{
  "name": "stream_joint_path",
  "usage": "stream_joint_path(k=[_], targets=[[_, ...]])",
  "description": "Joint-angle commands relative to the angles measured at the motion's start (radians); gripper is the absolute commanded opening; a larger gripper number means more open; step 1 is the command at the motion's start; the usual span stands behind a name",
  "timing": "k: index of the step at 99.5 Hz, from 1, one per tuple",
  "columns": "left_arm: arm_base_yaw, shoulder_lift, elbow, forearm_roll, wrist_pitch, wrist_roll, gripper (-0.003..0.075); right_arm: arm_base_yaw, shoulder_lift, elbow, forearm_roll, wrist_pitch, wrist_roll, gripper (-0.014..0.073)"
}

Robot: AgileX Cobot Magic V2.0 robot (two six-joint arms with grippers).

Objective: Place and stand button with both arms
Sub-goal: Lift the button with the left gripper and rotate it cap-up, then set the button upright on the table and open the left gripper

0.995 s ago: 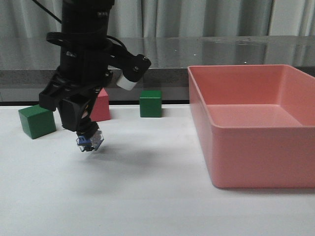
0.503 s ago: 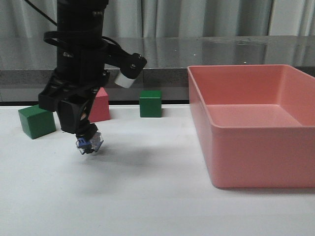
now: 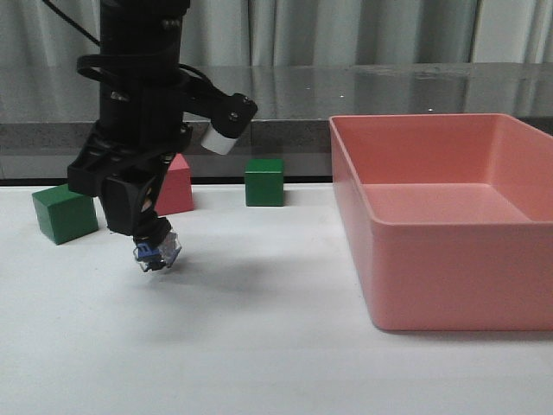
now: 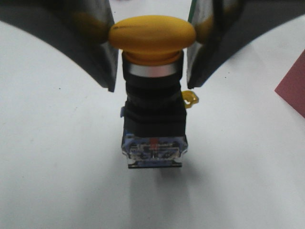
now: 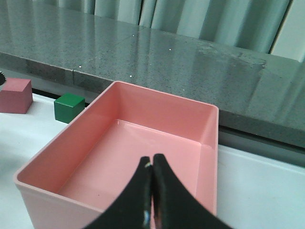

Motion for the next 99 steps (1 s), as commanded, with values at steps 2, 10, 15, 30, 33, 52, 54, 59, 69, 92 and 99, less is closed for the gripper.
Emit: stream_joint_path(k=[2, 10, 15, 30, 33, 52, 54, 59, 69, 92, 99], targets=[[0.002, -0.053, -0.025, 0.008, 0.053, 0.0, 0.0251, -0.005, 0.008, -0.027, 0.011, -0.068, 0.0, -0.0061], [0.002, -0.053, -0.025, 0.008, 0.051, 0.0, 0.0274, -0.005, 0.008, -0.027, 0.011, -0.068, 0.0, -0.0061], [0.002, -0.053, -0.025, 0.008, 0.048, 0.0, 0.0295, -0.005, 0.008, -0.027, 0.011, -0.068, 0.0, -0.0061], [0.002, -0.053, -0.025, 0.008, 0.038, 0.0, 0.0395, -0.005, 0.008, -0.027, 0.011, -0.068, 0.0, -0.0061], [0.002, -0.053, -0.025, 0.008, 0.032, 0.0, 0.0414, -0.005, 0.008, -0.027, 0.011, -0.068, 0.0, -0.0061], [0.002, -0.053, -0.025, -0.019, 0.029, 0.0, 0.0499, -0.005, 0.008, -0.027, 0.011, -0.068, 0.0, -0.0061], [0.002, -0.053, -0.025, -0.019, 0.029, 0.0, 0.05, -0.005, 0.008, -0.027, 0.011, -0.068, 0.0, -0.0061], [0.002, -0.053, -0.025, -0.019, 0.029, 0.0, 0.05, -0.005, 0.008, -0.027, 0.011, -0.068, 0.0, -0.0061], [0.002, -0.053, -0.025, -0.012, 0.055, 0.0, 0.05, -0.005, 0.008, -0.027, 0.011, -0.068, 0.0, -0.0061], [0.035, -0.085, -0.025, -0.008, 0.061, -0.067, 0.05, -0.005, 0.008, -0.027, 0.011, -0.068, 0.0, -0.0061], [0.058, -0.104, -0.025, -0.008, 0.061, -0.092, 0.05, -0.005, 0.008, -0.027, 0.011, -0.069, 0.0, -0.0061]])
